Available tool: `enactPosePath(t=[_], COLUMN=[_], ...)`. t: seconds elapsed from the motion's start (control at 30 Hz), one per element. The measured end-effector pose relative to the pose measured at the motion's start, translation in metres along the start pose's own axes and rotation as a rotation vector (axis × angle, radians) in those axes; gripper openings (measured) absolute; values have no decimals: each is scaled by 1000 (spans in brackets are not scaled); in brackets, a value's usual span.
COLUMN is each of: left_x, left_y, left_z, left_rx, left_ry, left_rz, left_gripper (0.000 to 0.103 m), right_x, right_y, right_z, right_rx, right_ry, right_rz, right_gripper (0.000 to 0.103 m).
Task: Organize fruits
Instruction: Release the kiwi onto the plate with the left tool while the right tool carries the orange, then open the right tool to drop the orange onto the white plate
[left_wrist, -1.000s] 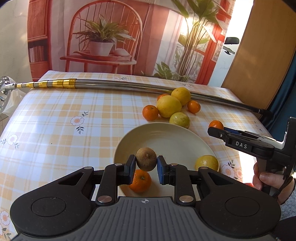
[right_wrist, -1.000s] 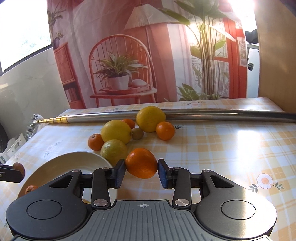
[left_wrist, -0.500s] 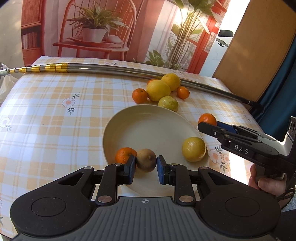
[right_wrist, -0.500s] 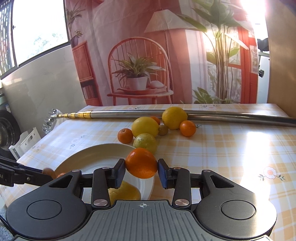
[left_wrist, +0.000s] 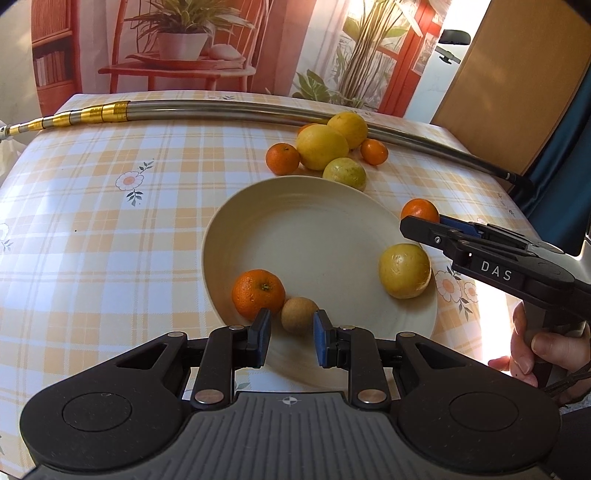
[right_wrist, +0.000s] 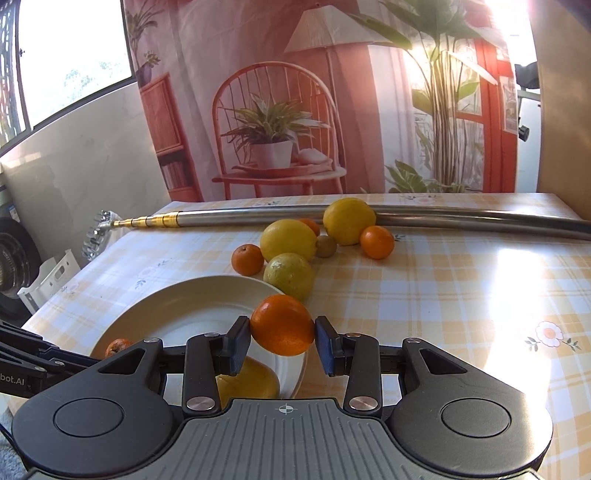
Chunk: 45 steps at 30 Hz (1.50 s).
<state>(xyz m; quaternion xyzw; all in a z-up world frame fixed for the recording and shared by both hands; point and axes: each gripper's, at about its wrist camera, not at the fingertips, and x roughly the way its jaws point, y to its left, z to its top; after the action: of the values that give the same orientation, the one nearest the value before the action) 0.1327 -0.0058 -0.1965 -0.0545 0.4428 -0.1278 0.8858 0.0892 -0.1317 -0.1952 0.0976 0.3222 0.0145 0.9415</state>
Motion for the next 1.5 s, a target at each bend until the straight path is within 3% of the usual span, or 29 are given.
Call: enactPosePath(t=[0.2, 0.4, 0.6, 1.5], left_x=[-10, -17, -21, -23], left_y=[-8, -5, -3, 3], left_z=[1, 3, 3, 3], left_rx=[37, 10, -9, -41], left_ry=[-78, -127, -144, -158], left_rz=[23, 69, 104, 140], left_gripper=[26, 28, 41, 43], right_x=[5, 8, 8, 1], right_y=[1, 10, 17, 15], right_z=[-1, -3, -5, -5], right_rx=[3, -25, -31, -29], right_ry=[18, 51, 60, 30], right_rz=[7, 39, 44, -7], right_gripper=[35, 35, 35, 35])
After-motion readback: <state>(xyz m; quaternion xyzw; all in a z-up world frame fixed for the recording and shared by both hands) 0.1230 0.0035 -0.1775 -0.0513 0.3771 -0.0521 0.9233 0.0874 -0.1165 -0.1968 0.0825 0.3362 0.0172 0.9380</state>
